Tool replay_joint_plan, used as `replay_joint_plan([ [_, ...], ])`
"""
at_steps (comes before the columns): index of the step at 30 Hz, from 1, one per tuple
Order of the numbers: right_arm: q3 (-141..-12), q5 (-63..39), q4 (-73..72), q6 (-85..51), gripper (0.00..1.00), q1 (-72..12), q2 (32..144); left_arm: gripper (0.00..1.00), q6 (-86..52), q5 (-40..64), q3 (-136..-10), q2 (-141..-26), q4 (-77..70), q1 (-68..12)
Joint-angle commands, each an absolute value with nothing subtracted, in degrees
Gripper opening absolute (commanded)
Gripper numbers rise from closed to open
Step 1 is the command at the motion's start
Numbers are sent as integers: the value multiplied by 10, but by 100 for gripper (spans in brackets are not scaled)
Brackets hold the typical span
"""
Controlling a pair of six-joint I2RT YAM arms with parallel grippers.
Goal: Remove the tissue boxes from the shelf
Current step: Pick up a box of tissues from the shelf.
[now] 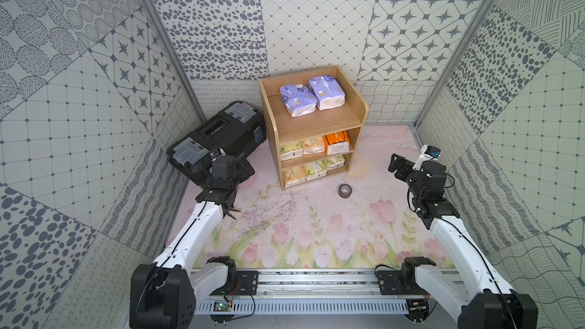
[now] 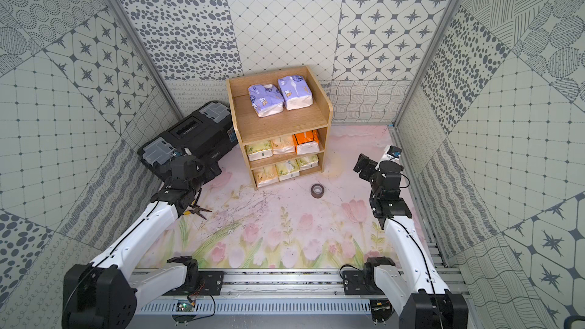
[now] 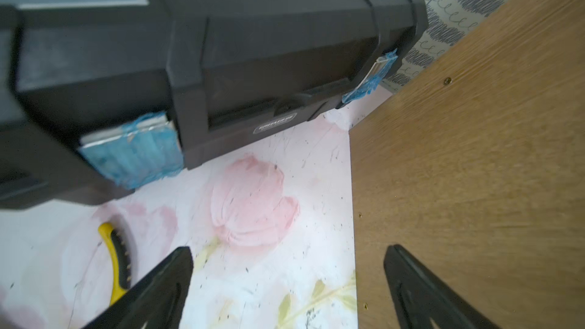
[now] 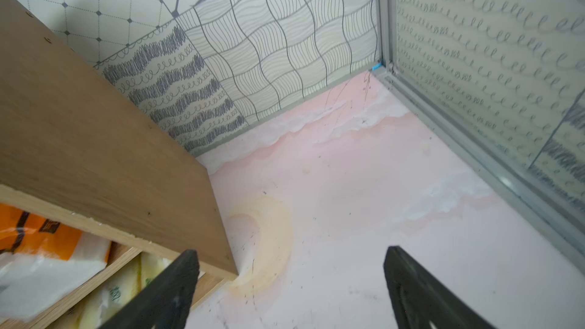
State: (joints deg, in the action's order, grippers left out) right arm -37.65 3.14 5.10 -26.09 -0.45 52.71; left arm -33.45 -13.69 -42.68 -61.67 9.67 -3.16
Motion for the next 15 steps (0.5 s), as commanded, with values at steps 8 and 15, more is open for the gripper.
replay_joint_plan([
  [8, -528, -160, 284, -414, 82, -7, 485, 99, -497, -44, -424, -462, 336, -29],
  [15, -651, -243, 381, -433, 74, -73, 533, 100, -517, 34, -467, -452, 397, -30],
])
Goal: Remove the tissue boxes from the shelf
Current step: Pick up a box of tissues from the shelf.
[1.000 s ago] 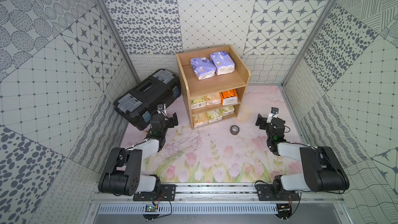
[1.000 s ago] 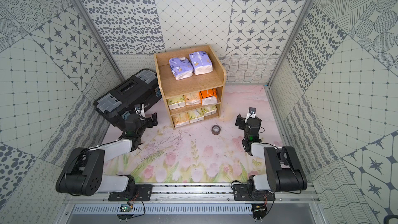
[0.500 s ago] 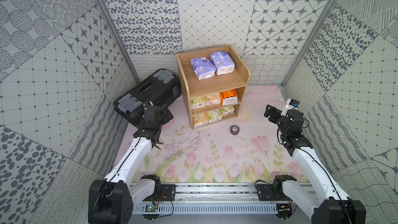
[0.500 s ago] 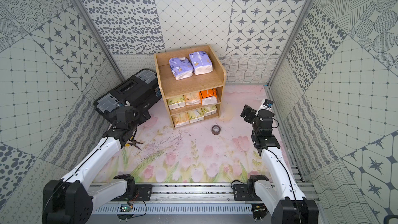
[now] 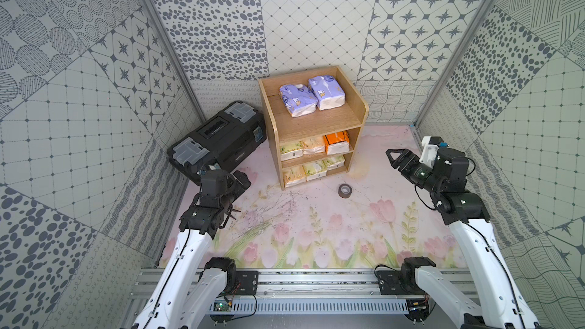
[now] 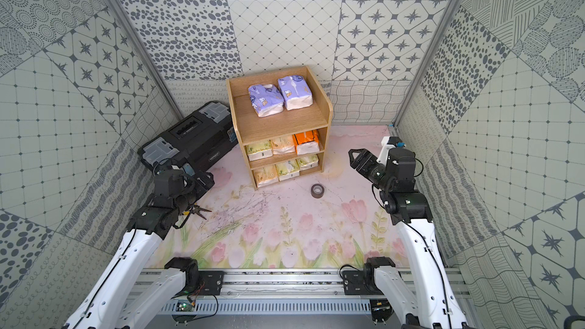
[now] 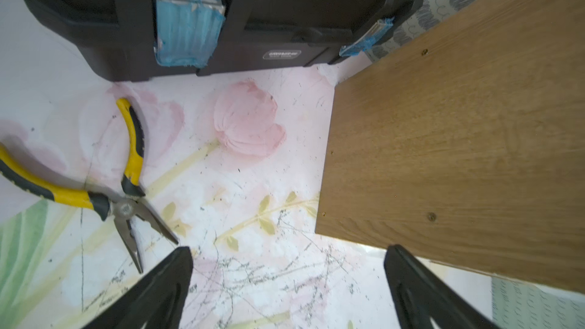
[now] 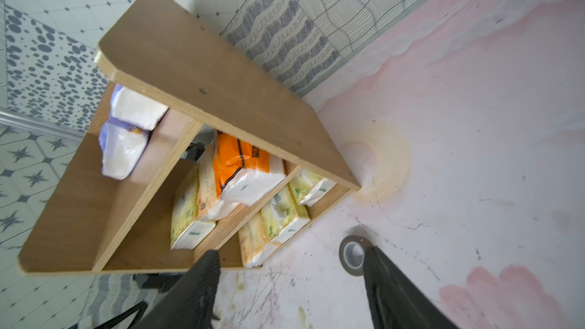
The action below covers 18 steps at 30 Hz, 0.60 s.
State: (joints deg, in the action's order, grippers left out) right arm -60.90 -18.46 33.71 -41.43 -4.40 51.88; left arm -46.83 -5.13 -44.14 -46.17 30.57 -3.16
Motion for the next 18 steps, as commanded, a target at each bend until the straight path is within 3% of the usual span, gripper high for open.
replay_joint_plan([
  [1, -664, -243, 381, -438, 74, -89, 537, 100, -521, 40, -468, -449, 399, -29],
  [10, -778, -210, 348, -476, 66, -219, 617, 100, -547, 69, -470, -407, 408, -28],
  [18, -899, -161, 281, -488, 56, -275, 738, 100, -569, 74, -471, -388, 424, -29],
])
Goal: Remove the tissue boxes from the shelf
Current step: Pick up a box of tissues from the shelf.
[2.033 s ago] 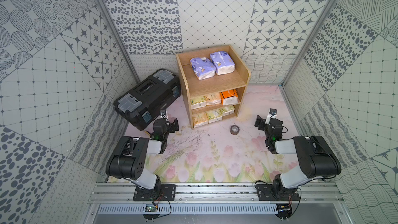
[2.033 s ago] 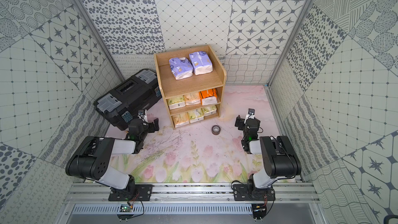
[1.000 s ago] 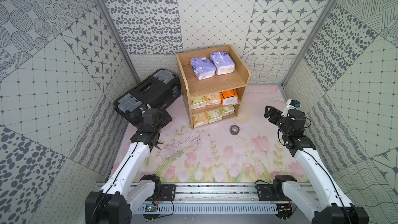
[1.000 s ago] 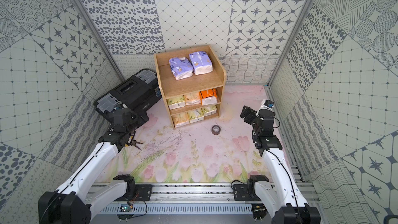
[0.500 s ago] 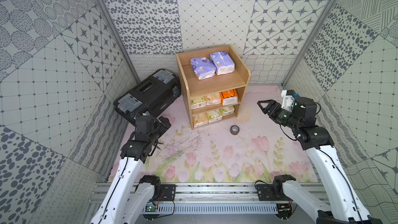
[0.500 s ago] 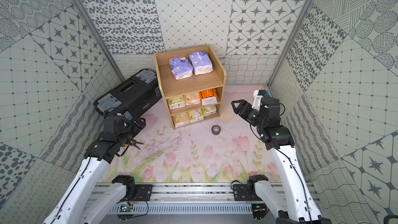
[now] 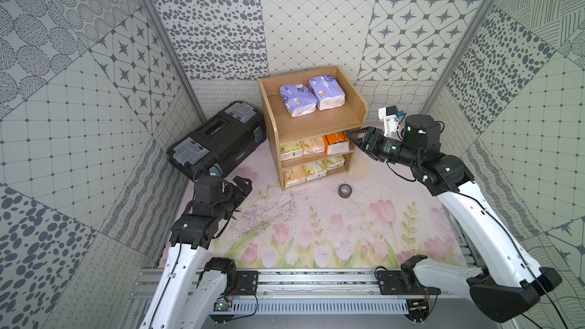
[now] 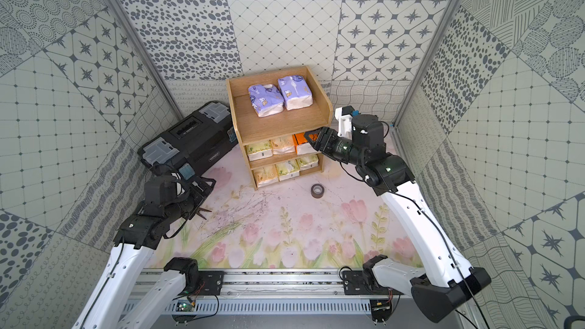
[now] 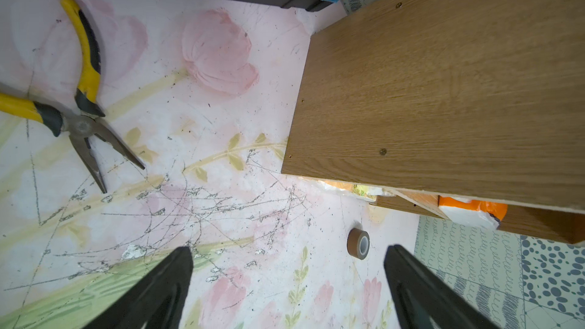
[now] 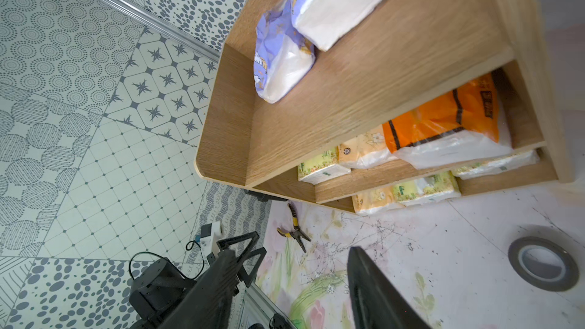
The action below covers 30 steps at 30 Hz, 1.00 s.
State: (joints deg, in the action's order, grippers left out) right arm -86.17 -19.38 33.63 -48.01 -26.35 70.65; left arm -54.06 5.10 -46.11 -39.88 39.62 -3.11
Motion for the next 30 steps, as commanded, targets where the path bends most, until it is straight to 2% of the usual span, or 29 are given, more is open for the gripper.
replay_joint_plan([
  [1, -914, -151, 276, -492, 55, -281, 752, 99, -572, 69, -471, -386, 426, -28],
  [7, -988, -90, 243, -518, 51, -314, 844, 100, -590, 43, -467, -374, 439, -29],
  [12, -1043, -29, 244, -542, 53, -335, 906, 100, -603, 45, -464, -377, 438, -29],
  [19, -1117, -4, 260, -569, 56, -354, 986, 100, -618, 26, -475, -376, 439, -28],
  [27, -1199, 29, 294, -577, 52, -357, 1065, 100, -634, 19, -487, -380, 431, -28],
  [30, -1230, 33, 308, -578, 48, -357, 1091, 100, -640, 16, -494, -381, 432, -28],
])
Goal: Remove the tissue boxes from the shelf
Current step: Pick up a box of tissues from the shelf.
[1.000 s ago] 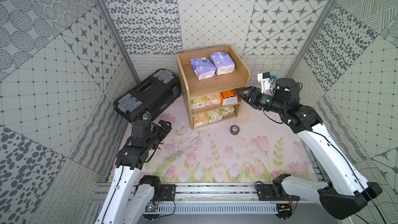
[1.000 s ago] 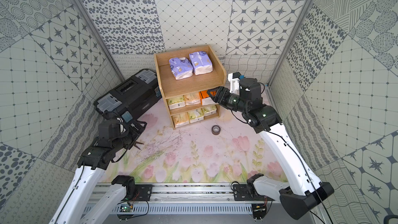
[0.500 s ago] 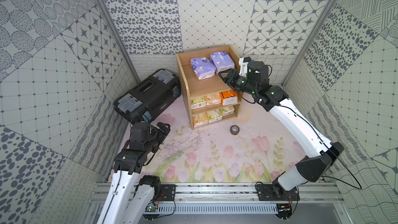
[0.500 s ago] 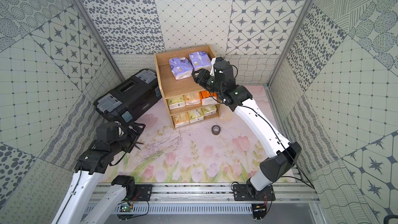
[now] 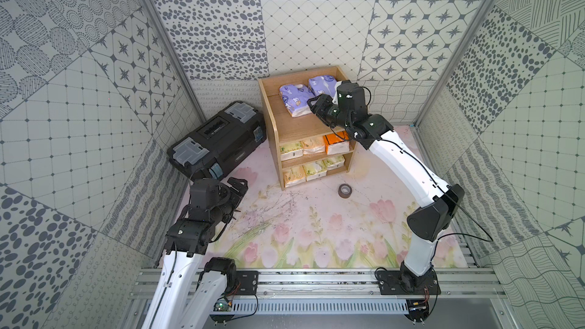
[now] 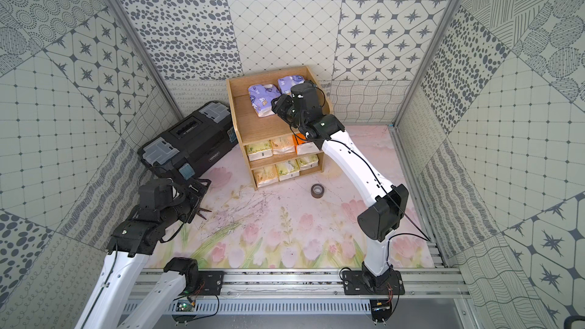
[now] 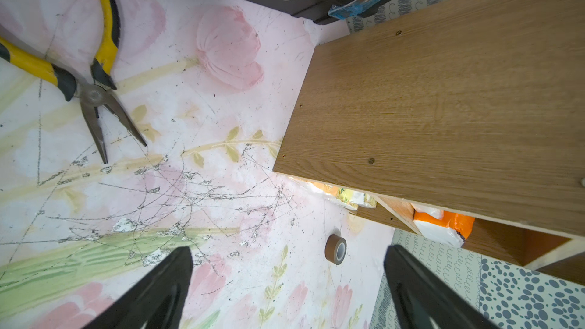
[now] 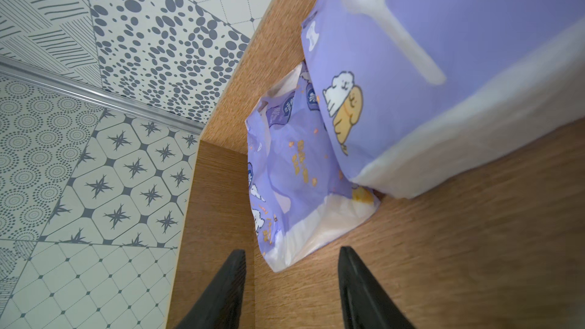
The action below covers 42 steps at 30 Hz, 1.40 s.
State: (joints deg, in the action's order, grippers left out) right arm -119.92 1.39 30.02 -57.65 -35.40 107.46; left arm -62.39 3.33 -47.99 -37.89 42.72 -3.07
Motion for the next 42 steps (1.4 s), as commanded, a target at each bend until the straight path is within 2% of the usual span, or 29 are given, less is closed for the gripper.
replay_joint_plan([
  [1, -1240, 33, 312, -578, 46, -357, 1100, 100, -644, 11, -498, -381, 438, -28],
  [9, -1311, 14, 338, -576, 33, -357, 1151, 100, -697, -6, -522, -342, 451, -28],
  [17, -1311, -22, 342, -578, 0, -357, 1134, 99, -728, 38, -567, -321, 449, -29],
  [24, -1258, -48, 341, -573, 0, -356, 1064, 100, -786, 125, -599, -341, 396, -29],
  [30, -1160, -70, 331, -588, 0, -357, 974, 100, -832, 189, -629, -374, 327, -44],
  [42, -999, -41, 345, -603, 0, -376, 820, 100, -807, 105, -625, -452, 183, -257],
])
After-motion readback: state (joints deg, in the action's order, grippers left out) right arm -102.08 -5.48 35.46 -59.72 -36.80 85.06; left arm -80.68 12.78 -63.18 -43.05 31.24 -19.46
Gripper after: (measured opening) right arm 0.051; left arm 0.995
